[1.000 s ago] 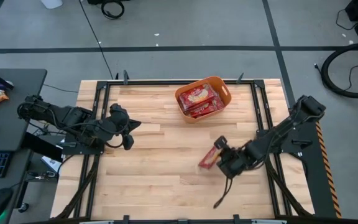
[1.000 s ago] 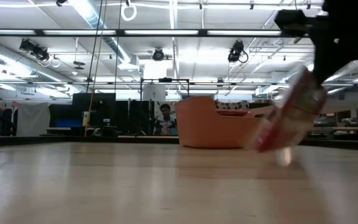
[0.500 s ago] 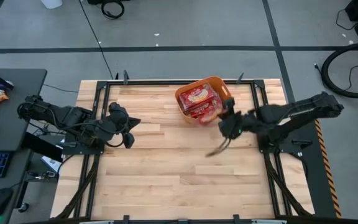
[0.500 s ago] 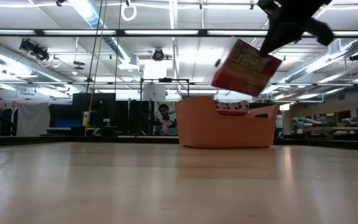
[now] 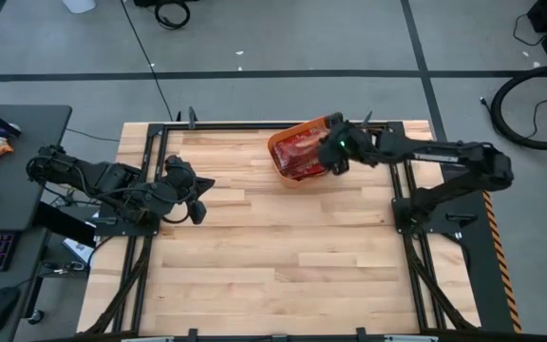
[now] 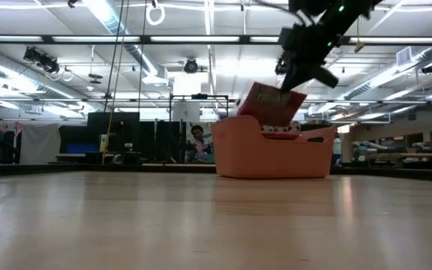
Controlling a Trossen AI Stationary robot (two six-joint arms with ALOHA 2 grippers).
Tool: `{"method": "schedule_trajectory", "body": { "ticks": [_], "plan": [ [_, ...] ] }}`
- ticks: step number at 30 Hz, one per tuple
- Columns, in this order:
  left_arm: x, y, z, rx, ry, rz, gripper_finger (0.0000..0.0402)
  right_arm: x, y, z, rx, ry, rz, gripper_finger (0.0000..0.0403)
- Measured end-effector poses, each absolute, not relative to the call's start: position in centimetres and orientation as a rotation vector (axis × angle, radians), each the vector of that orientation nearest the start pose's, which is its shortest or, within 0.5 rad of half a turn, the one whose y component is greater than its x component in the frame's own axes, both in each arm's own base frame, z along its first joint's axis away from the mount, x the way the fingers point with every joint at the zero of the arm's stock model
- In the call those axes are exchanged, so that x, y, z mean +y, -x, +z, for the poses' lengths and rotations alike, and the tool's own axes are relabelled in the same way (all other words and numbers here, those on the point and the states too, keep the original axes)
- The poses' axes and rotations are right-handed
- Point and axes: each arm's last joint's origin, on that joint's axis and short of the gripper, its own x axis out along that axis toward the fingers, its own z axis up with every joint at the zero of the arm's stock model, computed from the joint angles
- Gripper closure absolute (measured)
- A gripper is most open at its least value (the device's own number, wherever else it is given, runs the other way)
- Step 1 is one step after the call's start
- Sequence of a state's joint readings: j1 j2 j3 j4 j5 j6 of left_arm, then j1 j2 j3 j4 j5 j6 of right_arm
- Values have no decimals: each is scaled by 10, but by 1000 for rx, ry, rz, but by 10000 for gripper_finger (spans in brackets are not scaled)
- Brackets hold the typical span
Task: Sort popcorn bags into baskets
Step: Put the red popcorn bag into the orange bin, then return to Home Position
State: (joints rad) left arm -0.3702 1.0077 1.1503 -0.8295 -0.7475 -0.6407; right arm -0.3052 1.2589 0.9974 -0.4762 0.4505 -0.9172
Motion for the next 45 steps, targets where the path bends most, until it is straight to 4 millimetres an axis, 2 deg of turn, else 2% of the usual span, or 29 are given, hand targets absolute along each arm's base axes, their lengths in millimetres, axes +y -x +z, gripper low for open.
{"method": "schedule_trajectory", "body": {
  "ticks": [4,8,12,19,22,26,32,39,45],
  "plan": [
    [-47,-177,365,440,251,527,388,-117,-252,271,1052,841,-285,402],
    [-47,-177,365,440,251,527,388,-132,-258,245,1117,744,-167,391],
    [-47,-177,364,441,251,527,388,-137,-266,226,1173,733,-136,383],
    [-47,-177,364,440,256,529,388,-136,-272,219,1176,731,-112,385],
    [-47,-177,365,432,282,534,388,-135,-270,223,1160,713,-135,373],
    [-47,-174,365,438,252,523,388,-131,-263,239,1096,662,-204,345],
    [-36,-145,375,379,224,497,391,-124,-247,270,911,458,-272,298],
    [-20,-105,345,244,342,477,394,-106,-221,298,674,104,-143,278],
    [-11,-85,314,96,418,503,395,-89,-197,298,557,-45,-86,281]
  ]
}}
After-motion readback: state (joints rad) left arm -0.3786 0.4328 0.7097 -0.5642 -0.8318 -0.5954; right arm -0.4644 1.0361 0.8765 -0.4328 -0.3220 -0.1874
